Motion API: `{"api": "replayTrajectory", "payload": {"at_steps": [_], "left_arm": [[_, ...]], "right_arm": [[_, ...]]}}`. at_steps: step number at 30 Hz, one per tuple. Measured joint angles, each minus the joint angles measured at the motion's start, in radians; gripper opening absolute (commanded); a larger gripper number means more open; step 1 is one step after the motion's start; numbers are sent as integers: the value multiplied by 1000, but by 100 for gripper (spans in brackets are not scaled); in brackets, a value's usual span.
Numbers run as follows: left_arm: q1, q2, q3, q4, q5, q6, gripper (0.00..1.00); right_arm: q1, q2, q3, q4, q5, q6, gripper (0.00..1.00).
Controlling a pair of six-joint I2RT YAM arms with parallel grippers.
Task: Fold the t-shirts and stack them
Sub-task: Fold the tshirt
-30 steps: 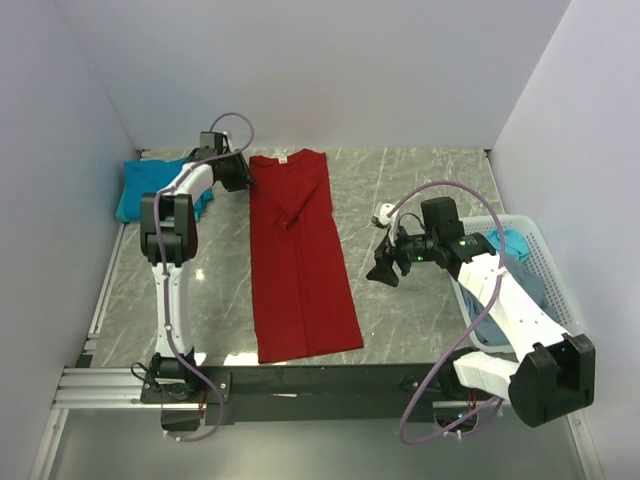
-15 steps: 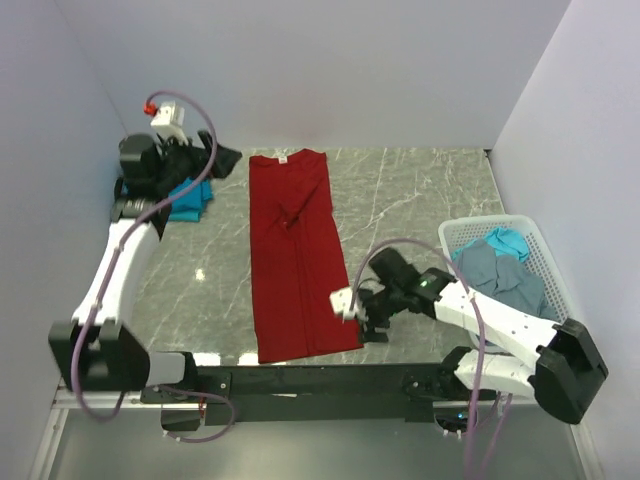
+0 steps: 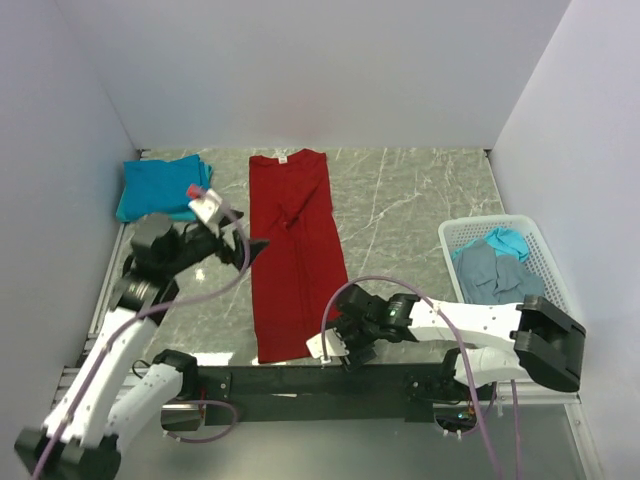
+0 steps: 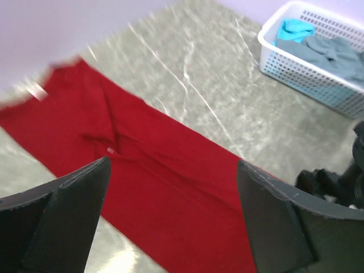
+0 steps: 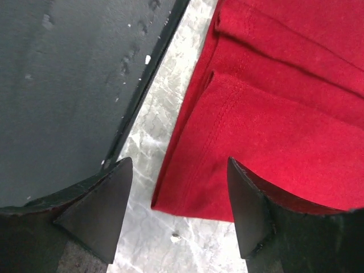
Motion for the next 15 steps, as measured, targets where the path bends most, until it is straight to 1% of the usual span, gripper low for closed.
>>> {"api": "replayTrajectory", "payload": {"at_steps": [1, 3, 5, 6, 7, 9, 10, 12, 15], "left_arm": [[-1, -48, -27, 10, -3, 23, 99], [-1, -138, -80, 23, -13, 63, 99], [-5, -194, -117, 31, -13, 96, 99], [-10, -209, -133, 31, -11, 118, 99], [-14, -218, -145, 27, -7, 138, 99], [-39, -233, -168, 7, -2, 192, 99], [-54, -238, -171, -11, -3, 215, 100], [-89, -249, -173, -59, -8, 266, 99], [-124, -286, -172, -126, -8, 338, 98]], "right_arm": [[10, 11, -2, 10, 20, 6, 70], [21, 29, -2, 29, 56, 19, 68], [24, 47, -2, 49, 92, 33, 63], [24, 56, -2, 56, 111, 40, 61], [24, 66, -2, 64, 128, 45, 56], [24, 79, -2, 73, 152, 55, 52], [24, 80, -2, 78, 165, 60, 48], [24, 85, -2, 82, 184, 67, 45], [24, 88, -2, 83, 203, 77, 36]]}}
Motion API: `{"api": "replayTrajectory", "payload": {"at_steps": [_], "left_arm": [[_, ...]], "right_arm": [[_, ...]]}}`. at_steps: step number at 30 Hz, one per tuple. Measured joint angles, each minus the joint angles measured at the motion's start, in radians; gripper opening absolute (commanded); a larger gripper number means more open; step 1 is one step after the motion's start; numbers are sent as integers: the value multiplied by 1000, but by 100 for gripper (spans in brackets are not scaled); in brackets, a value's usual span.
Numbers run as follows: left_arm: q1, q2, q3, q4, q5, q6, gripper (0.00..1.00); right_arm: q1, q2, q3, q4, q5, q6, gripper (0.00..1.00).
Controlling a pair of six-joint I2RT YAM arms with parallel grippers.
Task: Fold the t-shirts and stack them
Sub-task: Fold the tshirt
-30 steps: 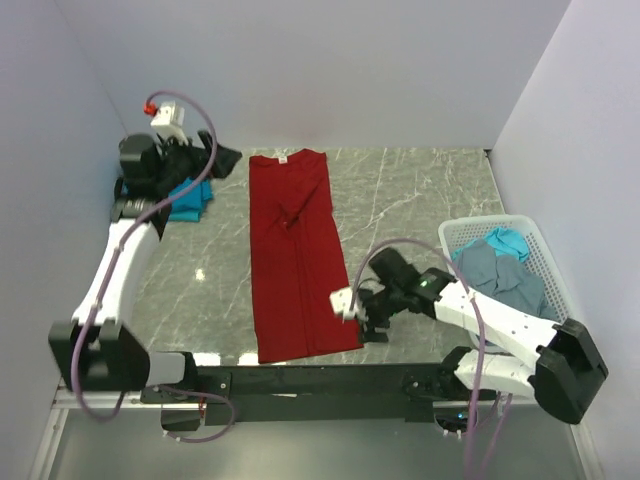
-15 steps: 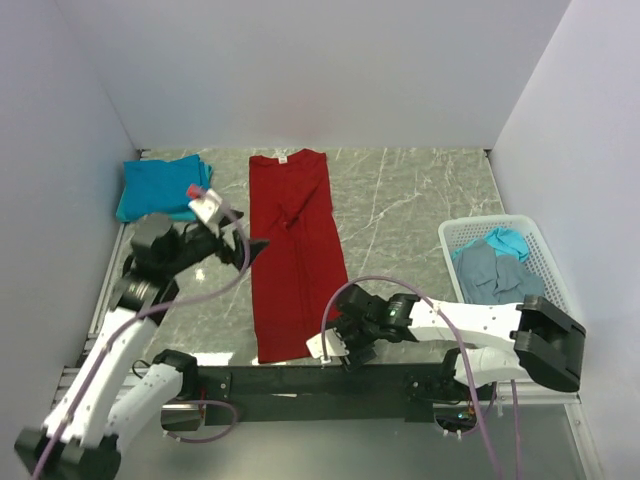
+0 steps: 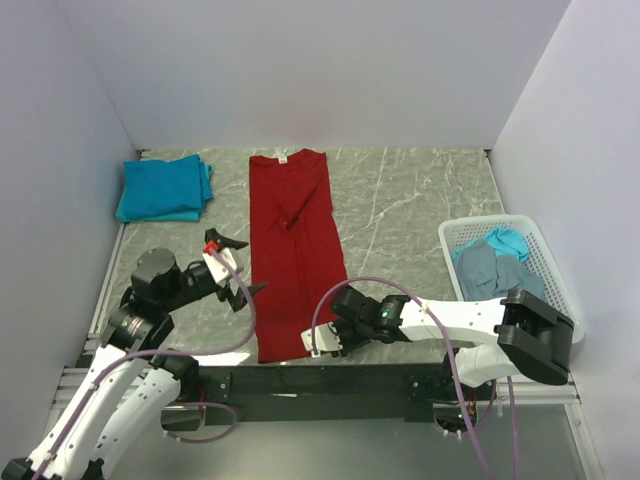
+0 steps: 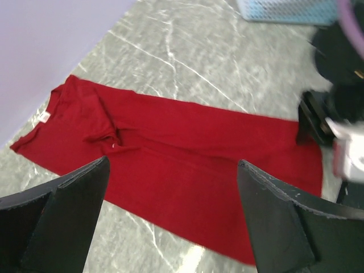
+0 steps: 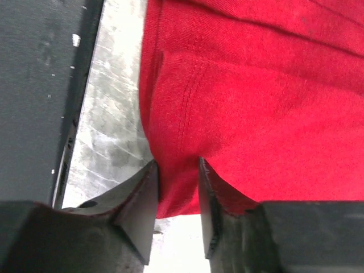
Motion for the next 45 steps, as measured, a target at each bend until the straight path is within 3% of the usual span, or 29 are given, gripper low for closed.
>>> {"api": "replayTrajectory", "payload": {"at_steps": [6, 7, 10, 14, 19, 25, 31, 36, 45], "left_arm": [[-53, -95, -8, -109, 48, 120, 87], [-67, -106, -19, -119, 58, 135, 74], [-102, -119, -66, -152, 91, 168, 39], [-165, -114, -142, -179, 102, 199, 43], [-286, -61, -188, -167, 75, 196, 44], [-692, 207, -191, -29, -162, 139, 50], [-901, 468, -182, 86, -328, 79, 49], [-986, 596, -162, 157, -441, 55, 50], [-989, 676, -158, 202, -572, 54, 53]], "right_arm": [[0, 8, 0, -6, 19, 7, 7], [0, 8, 0, -8, 19, 7, 0], [-1, 8, 0, -9, 22, 7, 0], [-34, -2, 0, -27, 4, 1, 0], [-175, -74, -14, -109, -53, -16, 0], [-301, -141, -30, -176, -110, -55, 0], [-353, -143, -30, -209, -161, -74, 0], [-359, -158, -30, -221, -187, -81, 0], [-368, -189, -30, -229, -212, -84, 0]]}}
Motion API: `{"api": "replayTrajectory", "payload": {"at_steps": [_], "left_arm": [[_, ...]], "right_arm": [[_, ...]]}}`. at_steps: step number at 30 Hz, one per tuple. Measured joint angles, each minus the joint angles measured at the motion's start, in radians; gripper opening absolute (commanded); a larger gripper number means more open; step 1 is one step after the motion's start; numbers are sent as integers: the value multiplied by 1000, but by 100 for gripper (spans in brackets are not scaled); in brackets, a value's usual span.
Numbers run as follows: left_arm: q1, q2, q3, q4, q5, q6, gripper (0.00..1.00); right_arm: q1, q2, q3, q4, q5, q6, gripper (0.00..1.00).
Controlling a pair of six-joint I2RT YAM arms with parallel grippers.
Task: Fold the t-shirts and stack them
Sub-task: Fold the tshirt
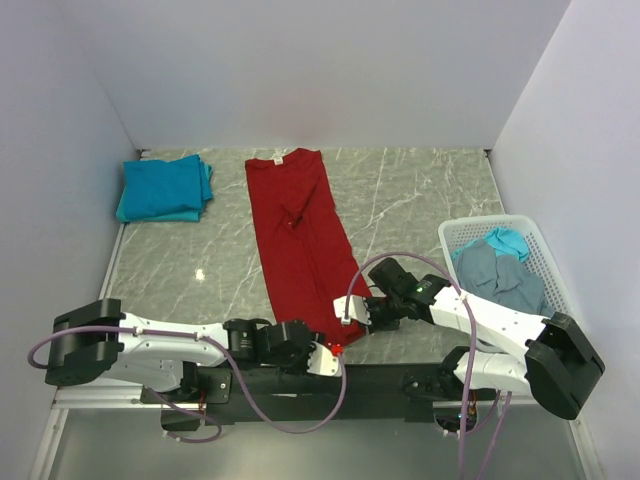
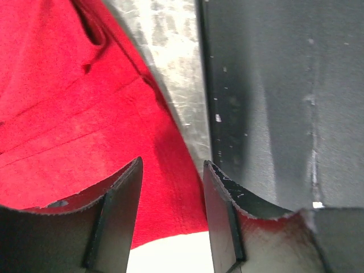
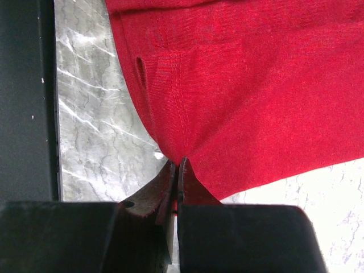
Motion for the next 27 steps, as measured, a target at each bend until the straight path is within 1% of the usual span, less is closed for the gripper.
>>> {"api": "replayTrajectory", "payload": {"at_steps": [6, 11, 13, 18, 19, 21, 22, 23, 24, 27], "left_arm": [[0, 26, -2, 13, -42, 1, 52], [0, 32, -26, 28, -43, 3, 53], [0, 35, -28, 35, -44, 6, 52], [9, 60, -28, 71, -48, 9, 38], [13, 65, -28, 79, -48, 10, 33], [21, 75, -28, 90, -50, 11, 28], [25, 78, -28, 95, -51, 13, 22], [28, 80, -28, 98, -51, 12, 19], [31, 82, -29, 98, -52, 16, 13], [39, 81, -30, 95, -54, 25, 2]], "right_arm": [[-2, 0, 0, 0, -8, 0, 0], [-5, -5, 0, 0, -13, 0, 0], [-6, -5, 0, 0, -14, 0, 0], [-12, -7, 0, -2, -18, 0, 0], [-13, -10, 0, -2, -19, 0, 0], [-14, -16, 0, -3, -22, 0, 0], [-16, -19, 0, -4, -24, 0, 0], [-17, -22, 0, -5, -26, 0, 0], [-18, -25, 0, -6, -27, 0, 0], [-22, -29, 0, -8, -36, 0, 0]]}}
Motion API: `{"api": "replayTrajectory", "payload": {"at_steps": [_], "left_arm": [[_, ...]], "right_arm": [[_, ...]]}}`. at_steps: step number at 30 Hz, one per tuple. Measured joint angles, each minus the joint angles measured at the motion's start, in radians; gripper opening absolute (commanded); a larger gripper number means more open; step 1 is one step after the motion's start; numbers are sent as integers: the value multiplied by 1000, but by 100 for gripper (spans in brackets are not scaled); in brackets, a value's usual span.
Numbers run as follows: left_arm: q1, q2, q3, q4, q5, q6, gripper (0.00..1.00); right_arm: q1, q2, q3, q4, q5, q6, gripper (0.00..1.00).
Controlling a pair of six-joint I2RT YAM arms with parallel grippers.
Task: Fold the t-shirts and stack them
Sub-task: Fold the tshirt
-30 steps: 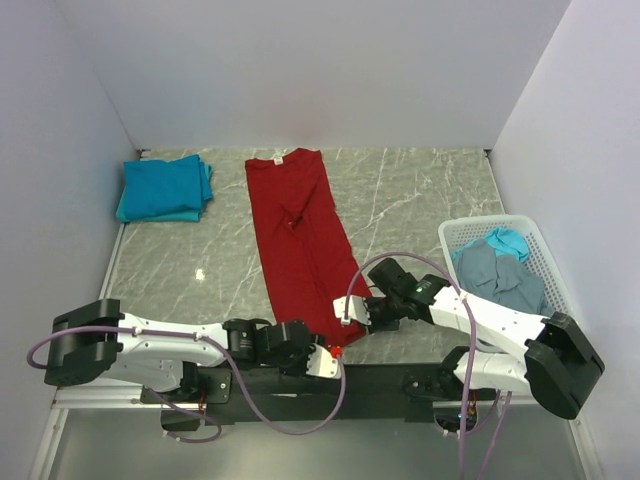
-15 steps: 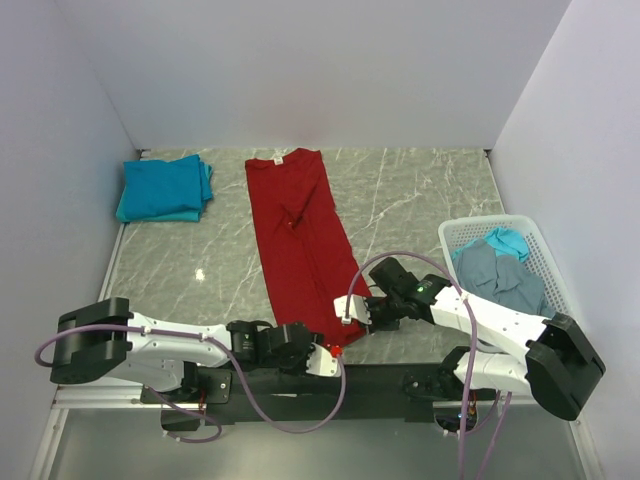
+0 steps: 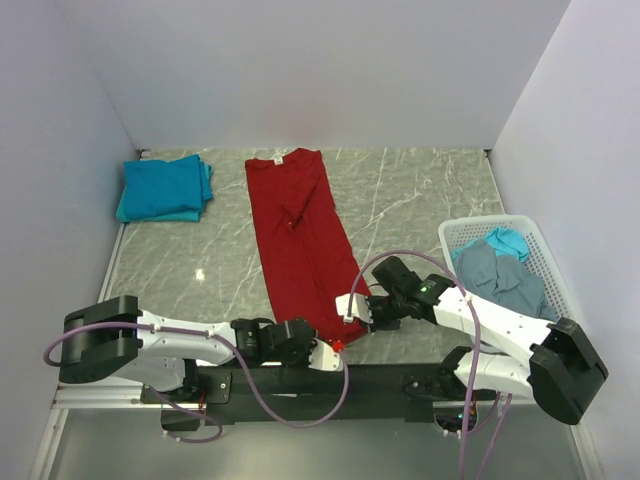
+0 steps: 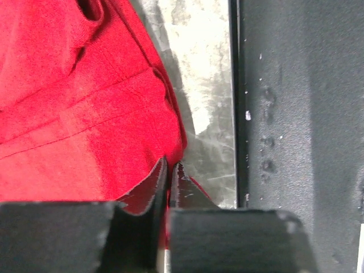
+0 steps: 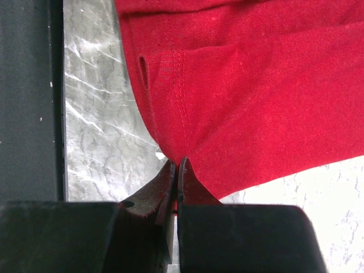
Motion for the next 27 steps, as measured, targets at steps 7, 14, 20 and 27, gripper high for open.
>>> {"api": "replayTrajectory", "payload": {"at_steps": [7, 14, 20, 27], "left_arm": [[29, -84, -6, -32, 0, 5, 0], [235, -282, -6, -29, 48, 29, 0], [530, -270, -2, 22, 143, 65, 0], [826, -71, 105, 128, 270, 90, 0]], "right_arm": [[-4, -13, 23, -21, -24, 21, 0], [-43, 68, 225, -43, -19, 68, 0], [-117, 309, 480, -21, 24, 107, 0], [-183, 686, 877, -32, 40, 152, 0]]}}
